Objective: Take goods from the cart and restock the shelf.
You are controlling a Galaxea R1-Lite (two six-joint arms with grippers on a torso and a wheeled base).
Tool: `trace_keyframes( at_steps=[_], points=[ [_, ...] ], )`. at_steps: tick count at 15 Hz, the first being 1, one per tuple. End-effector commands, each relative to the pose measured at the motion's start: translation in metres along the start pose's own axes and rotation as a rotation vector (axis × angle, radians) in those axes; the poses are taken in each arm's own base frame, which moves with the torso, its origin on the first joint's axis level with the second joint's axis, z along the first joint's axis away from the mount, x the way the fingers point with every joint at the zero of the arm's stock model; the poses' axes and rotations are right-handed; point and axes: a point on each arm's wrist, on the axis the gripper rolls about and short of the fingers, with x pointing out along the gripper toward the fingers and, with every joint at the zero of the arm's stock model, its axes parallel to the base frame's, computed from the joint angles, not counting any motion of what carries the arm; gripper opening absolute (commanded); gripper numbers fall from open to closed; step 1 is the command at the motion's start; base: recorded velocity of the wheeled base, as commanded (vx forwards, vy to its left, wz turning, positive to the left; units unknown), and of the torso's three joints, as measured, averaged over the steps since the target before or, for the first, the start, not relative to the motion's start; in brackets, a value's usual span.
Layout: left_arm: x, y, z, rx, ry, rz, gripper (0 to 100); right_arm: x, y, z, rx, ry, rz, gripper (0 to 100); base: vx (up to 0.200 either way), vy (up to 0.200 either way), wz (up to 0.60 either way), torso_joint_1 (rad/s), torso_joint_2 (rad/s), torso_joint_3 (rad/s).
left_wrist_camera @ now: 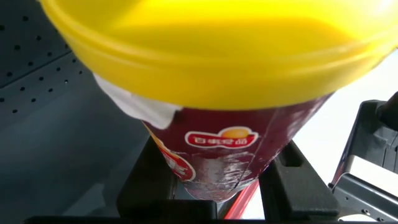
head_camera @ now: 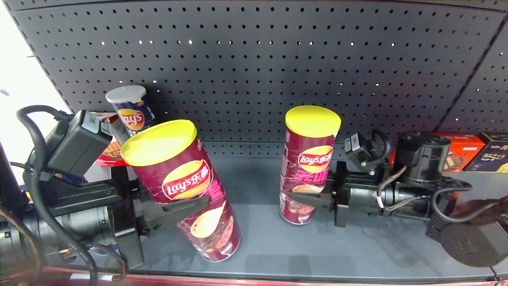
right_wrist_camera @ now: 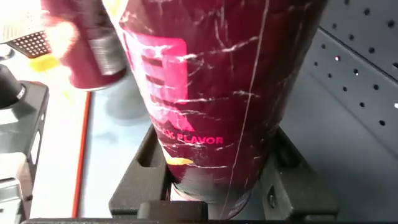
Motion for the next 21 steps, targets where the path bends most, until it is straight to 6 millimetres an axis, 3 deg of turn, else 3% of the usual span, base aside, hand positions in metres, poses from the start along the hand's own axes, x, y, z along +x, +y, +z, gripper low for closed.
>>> trace_keyframes(
  at_steps=[1, 5, 10, 15, 16, 21],
  points=[
    [0.000, 0.000, 0.001, 0.003, -0.003, 0.000, 0, -0.011, 0.027, 0.002, -0.023, -0.024, 0.003, 0, 0.000, 0.000, 0.00, 0.000, 0.00, 0.000],
    [0.000, 0.000, 0.000, 0.001, -0.002, 0.000, 0, -0.017, 0.043, -0.020, -0.005, 0.002, 0.003, 0, 0.000, 0.000, 0.00, 0.000, 0.00, 0.000],
    [0.000, 0.000, 0.001, 0.002, -0.003, 0.000, 0, -0.013, 0.042, -0.039, 0.018, 0.034, 0.004, 0, 0.000, 0.000, 0.00, 0.000, 0.00, 0.000],
    [0.000, 0.000, 0.000, 0.000, 0.000, 0.003, 0, -0.014, 0.035, -0.044, 0.018, 0.035, -0.015, 0, 0.000, 0.000, 0.00, 0.000, 0.00, 0.000],
    [0.000, 0.000, -0.001, -0.001, 0.002, 0.001, 0, -0.015, 0.035, -0.042, 0.013, 0.030, -0.021, 100, 0.000, 0.000, 0.00, 0.000, 0.00, 0.000],
    [0.000, 0.000, -0.002, -0.003, 0.006, 0.001, 0, -0.038, 0.044, -0.022, -0.028, -0.014, -0.064, 100, 0.000, 0.000, 0.00, 0.000, 0.00, 0.000]
  ],
)
